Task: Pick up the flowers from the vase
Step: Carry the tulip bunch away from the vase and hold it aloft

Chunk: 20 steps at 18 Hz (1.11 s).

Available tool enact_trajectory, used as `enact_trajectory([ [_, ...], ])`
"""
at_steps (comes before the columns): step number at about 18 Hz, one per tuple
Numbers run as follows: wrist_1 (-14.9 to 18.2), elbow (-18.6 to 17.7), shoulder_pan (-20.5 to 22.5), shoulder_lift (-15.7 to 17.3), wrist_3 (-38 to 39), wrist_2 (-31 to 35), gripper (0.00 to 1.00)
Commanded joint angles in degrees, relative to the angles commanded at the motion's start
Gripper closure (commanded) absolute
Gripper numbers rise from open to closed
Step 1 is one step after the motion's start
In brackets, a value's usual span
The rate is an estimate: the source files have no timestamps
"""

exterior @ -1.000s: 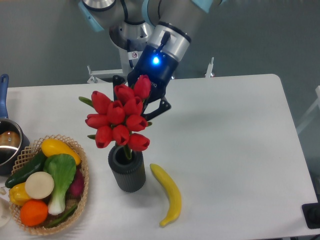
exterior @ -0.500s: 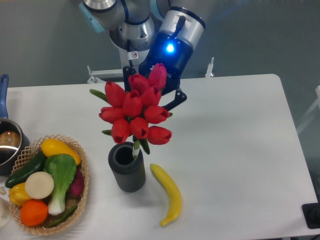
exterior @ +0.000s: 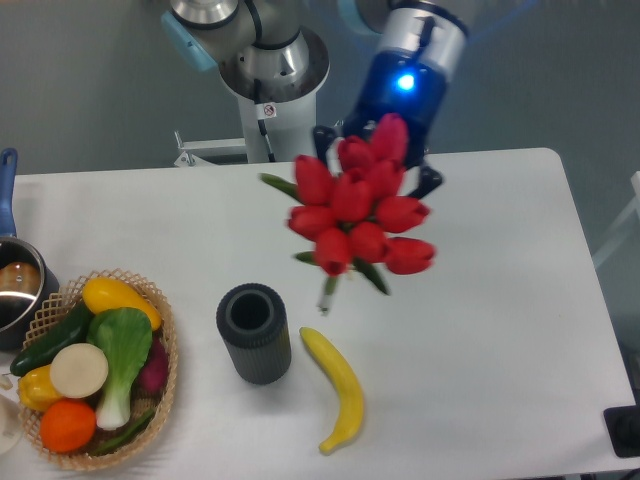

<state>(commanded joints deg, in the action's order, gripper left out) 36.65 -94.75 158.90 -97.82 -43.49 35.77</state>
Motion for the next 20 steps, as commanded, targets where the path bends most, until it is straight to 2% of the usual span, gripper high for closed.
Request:
enact_trajectory([
  [5,0.5,-1.0,4.0,-1.1,-7.4,0.7,1.0],
  [6,0.8,-1.1,4.4,-1.2,-9.1,2.6,1.0],
  [8,0.9,-1.8,5.4,-1.1,-12.9,10.4,1.0],
  [10,0.9,-2.2,5.5,-1.5,-15.0,14.6,1.0],
  [13,1.1,-2.2,5.8,-3.2,-15.7,19.1,1.0],
  [16,1.0,-1.8,4.3,-6.1,-15.8,27.7,1.0],
  [18,1.1,-1.5,3.3,-7.7,-15.8,31.2,1.0],
  [20,1.4,-0.5,4.0,-8.4,-15.8,31.9,1.0],
])
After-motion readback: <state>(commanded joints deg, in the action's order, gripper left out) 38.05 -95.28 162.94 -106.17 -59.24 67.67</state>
